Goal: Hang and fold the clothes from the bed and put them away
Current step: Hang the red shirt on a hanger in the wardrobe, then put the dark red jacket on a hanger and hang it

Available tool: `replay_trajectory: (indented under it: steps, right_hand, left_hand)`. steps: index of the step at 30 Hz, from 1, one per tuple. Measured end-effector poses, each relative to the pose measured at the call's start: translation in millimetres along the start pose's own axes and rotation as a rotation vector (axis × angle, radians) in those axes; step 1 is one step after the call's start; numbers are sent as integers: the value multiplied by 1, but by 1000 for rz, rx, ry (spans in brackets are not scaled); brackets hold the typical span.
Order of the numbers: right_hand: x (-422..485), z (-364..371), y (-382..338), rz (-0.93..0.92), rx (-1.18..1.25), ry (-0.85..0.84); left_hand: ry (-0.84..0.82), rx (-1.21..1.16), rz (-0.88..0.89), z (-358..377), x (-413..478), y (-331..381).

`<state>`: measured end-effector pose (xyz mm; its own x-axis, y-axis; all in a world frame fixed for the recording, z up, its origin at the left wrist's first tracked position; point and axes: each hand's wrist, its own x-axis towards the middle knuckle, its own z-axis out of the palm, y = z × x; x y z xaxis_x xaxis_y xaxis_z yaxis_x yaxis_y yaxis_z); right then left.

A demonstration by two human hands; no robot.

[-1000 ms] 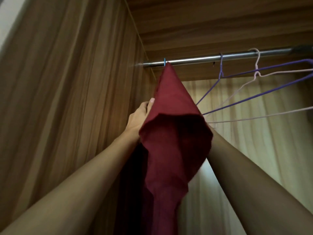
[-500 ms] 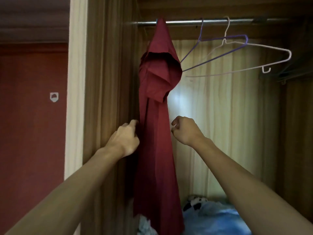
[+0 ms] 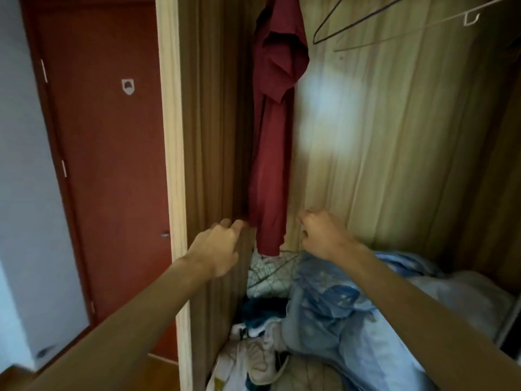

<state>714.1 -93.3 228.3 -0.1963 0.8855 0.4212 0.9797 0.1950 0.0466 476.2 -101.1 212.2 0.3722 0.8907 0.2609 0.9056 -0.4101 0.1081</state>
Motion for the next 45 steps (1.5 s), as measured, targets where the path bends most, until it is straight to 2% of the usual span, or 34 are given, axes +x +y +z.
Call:
replay_trajectory:
  steps: [10, 14, 19, 24, 31, 45]
  right_hand:
    - [-63, 67, -38, -385, 24, -100]
    - [-91, 88, -69, -533, 65, -199]
    - [-117, 105, -127, -689, 132, -225]
    - [-137, 100, -202, -839, 176, -232]
    - [-182, 77, -332, -965, 270, -257]
    - [-368, 22, -610, -1305, 390, -397]
  left_hand:
    - [-81, 62, -279, 74, -94, 0]
    - [-127, 47, -444, 93, -149, -4]
    - [-163, 74, -600, 93, -227, -18]
    - [-133, 108, -776, 72, -309, -43]
    - [-175, 117, -959, 46, -453, -84]
    - [-118, -3, -1386, 0, -793, -114]
